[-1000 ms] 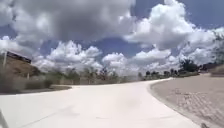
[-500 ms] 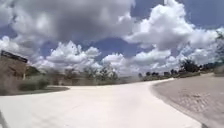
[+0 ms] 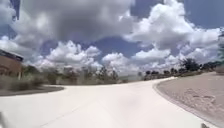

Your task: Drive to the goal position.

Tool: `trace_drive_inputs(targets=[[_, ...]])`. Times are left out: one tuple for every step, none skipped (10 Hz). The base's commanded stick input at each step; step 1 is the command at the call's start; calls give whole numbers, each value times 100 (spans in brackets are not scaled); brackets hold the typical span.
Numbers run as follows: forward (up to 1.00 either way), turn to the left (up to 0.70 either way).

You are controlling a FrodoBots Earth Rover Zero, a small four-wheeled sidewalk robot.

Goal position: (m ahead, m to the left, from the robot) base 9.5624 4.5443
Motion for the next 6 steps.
trace_drive_inputs(targets=[[85, 0], [85, 0], [85, 0], [85, 0], [85, 0], [85, 0]])
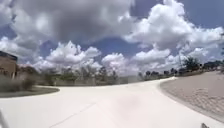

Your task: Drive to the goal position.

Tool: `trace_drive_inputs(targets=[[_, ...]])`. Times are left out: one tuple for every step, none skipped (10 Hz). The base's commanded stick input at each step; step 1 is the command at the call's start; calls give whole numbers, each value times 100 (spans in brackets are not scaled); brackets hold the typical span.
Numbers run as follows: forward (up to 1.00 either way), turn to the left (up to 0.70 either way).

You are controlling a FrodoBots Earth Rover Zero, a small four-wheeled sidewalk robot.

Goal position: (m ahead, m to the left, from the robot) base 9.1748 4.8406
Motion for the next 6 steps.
trace_drive_inputs(targets=[[85, 0], [85, 0], [85, 0], [85, 0], [85, 0], [85, 0]])
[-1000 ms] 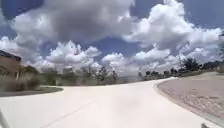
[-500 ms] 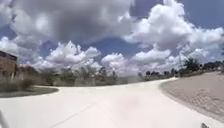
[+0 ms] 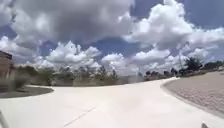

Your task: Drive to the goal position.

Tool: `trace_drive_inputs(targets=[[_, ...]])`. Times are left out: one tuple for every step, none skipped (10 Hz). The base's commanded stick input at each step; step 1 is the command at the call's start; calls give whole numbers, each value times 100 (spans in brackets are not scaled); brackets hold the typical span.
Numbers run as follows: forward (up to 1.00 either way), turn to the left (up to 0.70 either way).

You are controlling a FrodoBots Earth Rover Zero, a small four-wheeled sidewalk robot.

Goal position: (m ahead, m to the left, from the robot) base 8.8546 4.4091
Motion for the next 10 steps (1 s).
trace_drive_inputs(targets=[[85, 0], [85, 0], [85, 0], [85, 11], [85, 34], [85, 34], [85, 34], [85, 34], [85, 34], [85, 34]])
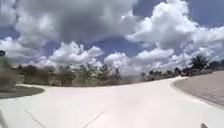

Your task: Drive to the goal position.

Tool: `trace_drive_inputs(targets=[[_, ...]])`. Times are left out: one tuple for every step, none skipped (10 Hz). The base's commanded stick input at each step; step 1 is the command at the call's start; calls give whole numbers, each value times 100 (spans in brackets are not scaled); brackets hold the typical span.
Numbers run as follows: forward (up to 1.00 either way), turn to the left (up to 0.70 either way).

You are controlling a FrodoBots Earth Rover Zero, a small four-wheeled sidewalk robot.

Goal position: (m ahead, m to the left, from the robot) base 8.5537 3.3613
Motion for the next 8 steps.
trace_drive_inputs(targets=[[85, 34], [85, 4], [85, 0], [85, 0], [85, 0], [85, 0], [85, 0], [85, 0]])
